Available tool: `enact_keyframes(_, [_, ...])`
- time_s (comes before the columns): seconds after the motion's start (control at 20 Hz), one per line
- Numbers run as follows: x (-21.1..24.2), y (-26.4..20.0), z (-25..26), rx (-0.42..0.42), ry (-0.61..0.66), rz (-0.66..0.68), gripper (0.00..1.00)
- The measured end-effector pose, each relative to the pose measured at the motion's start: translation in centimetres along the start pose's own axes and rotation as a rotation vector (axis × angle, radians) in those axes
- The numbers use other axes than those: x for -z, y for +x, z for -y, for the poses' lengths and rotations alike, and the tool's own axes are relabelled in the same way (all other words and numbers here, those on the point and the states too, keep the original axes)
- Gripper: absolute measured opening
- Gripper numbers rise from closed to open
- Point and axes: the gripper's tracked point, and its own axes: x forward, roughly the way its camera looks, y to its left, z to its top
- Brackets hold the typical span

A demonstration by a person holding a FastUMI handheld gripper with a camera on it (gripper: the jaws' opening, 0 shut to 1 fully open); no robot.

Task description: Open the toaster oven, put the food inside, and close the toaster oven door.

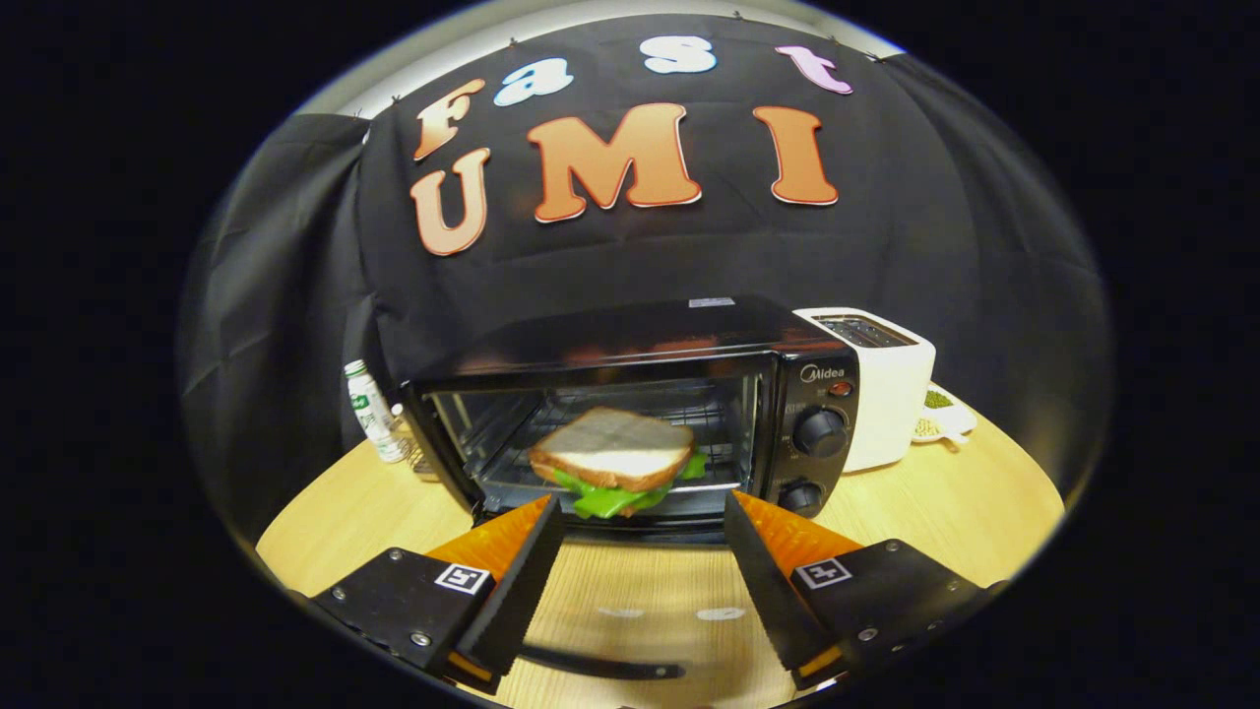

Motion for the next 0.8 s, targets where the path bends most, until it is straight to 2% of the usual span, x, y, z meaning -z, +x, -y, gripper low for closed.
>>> enact_keyframes(0.25, [5.4, -3.9, -1.1, -0.094, -0.025, -0.145, 0.97])
enact_keyframes(0.45, [9.5, -6.5, -0.8, -0.122, -0.062, -0.25, 0.97])
enact_keyframes(0.8, [13.6, -6.4, 0.2, -0.071, -0.074, -0.351, 0.97])
